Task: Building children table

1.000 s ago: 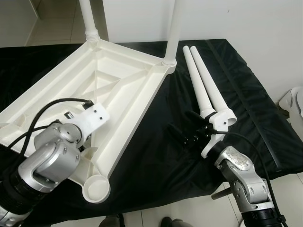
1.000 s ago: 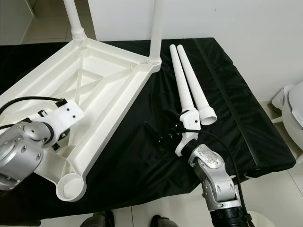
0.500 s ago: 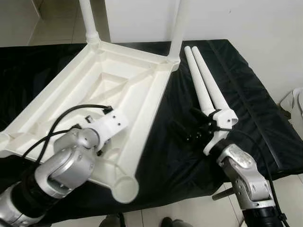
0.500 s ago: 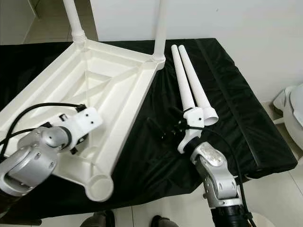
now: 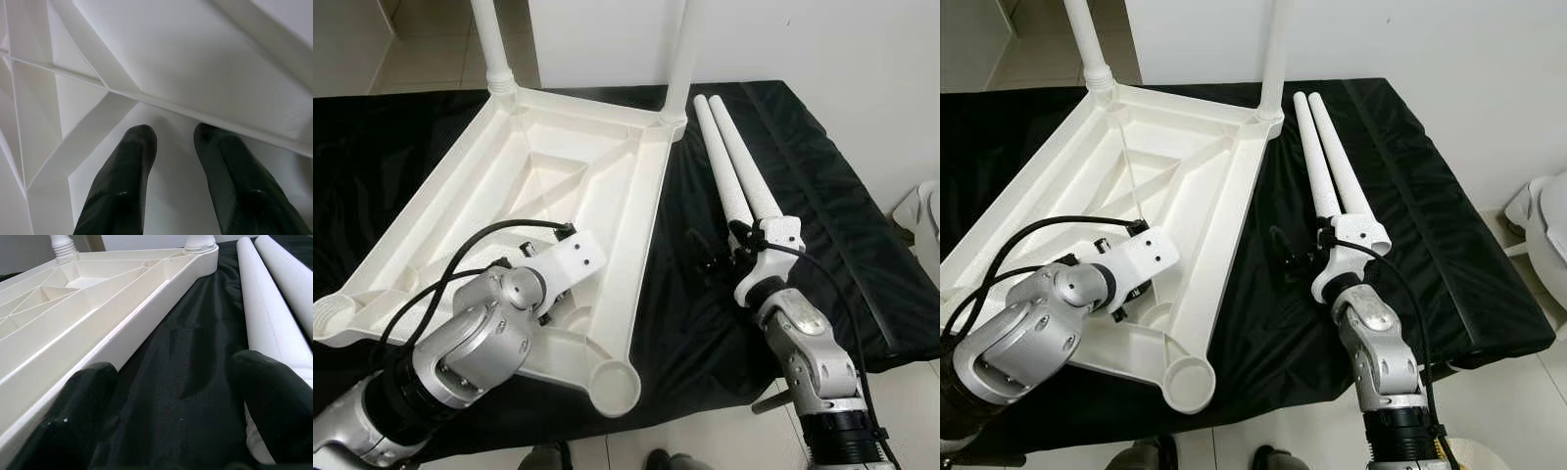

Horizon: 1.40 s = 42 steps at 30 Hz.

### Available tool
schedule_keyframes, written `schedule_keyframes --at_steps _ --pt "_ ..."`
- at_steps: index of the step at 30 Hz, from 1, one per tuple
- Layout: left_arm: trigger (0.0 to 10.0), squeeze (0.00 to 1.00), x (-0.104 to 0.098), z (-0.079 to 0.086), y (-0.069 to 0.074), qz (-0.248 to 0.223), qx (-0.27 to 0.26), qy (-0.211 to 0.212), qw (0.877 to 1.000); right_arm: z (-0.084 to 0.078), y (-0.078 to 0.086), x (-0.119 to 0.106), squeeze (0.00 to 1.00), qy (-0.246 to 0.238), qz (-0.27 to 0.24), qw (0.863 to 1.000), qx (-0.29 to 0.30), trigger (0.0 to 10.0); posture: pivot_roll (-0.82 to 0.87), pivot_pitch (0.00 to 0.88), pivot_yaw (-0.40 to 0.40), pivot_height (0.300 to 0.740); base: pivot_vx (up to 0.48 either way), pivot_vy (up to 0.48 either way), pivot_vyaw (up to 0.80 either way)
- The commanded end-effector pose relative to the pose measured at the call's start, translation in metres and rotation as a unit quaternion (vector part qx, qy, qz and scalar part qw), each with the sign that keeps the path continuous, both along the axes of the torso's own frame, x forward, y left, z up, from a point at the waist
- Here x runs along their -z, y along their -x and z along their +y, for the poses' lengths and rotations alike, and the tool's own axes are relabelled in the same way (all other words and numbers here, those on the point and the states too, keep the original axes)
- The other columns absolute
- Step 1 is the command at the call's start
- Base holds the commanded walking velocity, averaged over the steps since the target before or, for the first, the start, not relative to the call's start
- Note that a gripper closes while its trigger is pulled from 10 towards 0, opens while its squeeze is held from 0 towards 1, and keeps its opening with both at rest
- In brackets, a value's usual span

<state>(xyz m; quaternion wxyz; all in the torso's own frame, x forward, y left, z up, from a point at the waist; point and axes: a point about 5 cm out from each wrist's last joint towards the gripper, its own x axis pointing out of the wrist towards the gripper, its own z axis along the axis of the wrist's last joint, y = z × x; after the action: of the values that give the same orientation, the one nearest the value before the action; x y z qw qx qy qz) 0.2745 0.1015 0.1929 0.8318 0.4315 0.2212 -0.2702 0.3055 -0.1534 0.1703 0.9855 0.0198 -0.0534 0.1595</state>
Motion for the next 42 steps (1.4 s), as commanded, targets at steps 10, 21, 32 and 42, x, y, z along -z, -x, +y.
schedule_keyframes --at_steps 10,21,32,42 --pt "10.0 0.0 0.007 -0.025 -0.002 0.015 0.054 0.011 0.998 0.006 0.004 0.01 0.0 -0.01 0.036 0.999 0.001 10.0 -0.02 0.165 0.002 0.74 0.0 0.0 0.0" --pt "10.0 0.0 0.004 -0.043 -0.005 0.007 0.079 0.029 0.996 0.006 0.008 0.011 0.0 -0.012 0.039 0.999 -0.02 10.0 -0.04 0.153 -0.001 0.74 0.0 0.0 0.0" --pt "10.0 0.0 -0.035 -0.044 -0.032 -0.089 0.047 0.072 0.992 0.005 0.005 -0.002 0.0 -0.019 0.001 1.0 -0.021 10.0 -0.04 0.149 -0.003 0.74 0.0 0.0 0.0" --pt "10.0 0.0 -0.055 -0.034 -0.049 -0.147 0.006 0.077 0.986 0.006 0.005 -0.007 0.0 -0.02 -0.014 0.999 -0.026 10.0 -0.03 0.156 -0.005 0.74 0.0 0.0 0.0"
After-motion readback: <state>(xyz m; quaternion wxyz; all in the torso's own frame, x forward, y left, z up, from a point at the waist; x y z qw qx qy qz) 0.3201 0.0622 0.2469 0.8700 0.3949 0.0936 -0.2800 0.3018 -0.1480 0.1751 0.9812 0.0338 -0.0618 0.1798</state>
